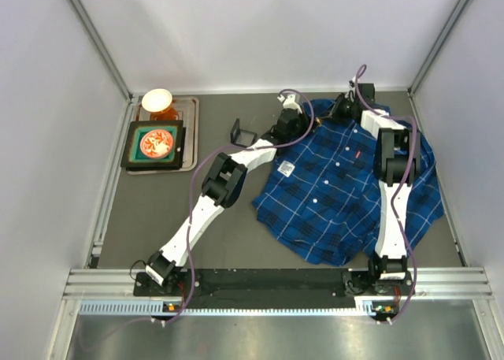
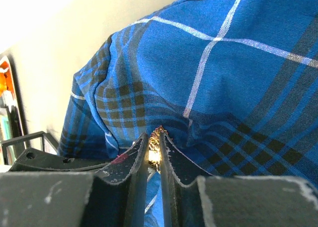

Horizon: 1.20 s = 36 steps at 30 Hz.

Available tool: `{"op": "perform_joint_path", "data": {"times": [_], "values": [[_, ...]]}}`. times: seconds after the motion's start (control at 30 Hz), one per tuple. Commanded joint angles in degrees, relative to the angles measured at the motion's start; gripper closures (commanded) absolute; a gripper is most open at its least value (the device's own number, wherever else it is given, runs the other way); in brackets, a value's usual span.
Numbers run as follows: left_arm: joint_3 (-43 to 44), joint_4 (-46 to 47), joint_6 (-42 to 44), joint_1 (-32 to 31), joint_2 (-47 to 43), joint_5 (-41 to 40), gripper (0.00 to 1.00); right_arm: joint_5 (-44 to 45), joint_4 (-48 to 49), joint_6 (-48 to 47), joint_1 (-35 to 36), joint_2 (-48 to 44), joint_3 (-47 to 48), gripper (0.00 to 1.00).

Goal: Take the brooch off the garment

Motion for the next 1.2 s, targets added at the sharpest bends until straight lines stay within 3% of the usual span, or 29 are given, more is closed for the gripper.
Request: {"op": "perform_joint_path", "data": {"times": [0.0, 0.23, 0.53, 1.0, 1.17], "values": [[0.6, -0.9, -4.6, -0.5, -4.6, 1.3, 1.00, 4.9, -1.5, -3.3, 2.3, -2.7, -2.1, 0.84], [0.7, 2.1, -5.7, -0.4, -4.3, 4.6, 1.00, 14.9, -5.1, -5.3, 4.9, -5.1, -2.5, 0.82], [-4.8, 1.9, -4.2, -0.3, -6.6, 3.1, 1.00, 11.6, -2.3, -0.7, 2.6, -6.3, -2.5, 0.84], [-4.6, 1.2, -4.0, 0.1, -6.7, 2.9, 1.00, 11.7, 4.5, -1.3, 2.3, -10.5, -8.6, 0.87], [-4.6, 1.4, -3.9, 0.1, -6.7, 3.5, 1.00, 12.3, 4.6, -2.3, 2.3, -10.4, -8.0, 0.83]]}}
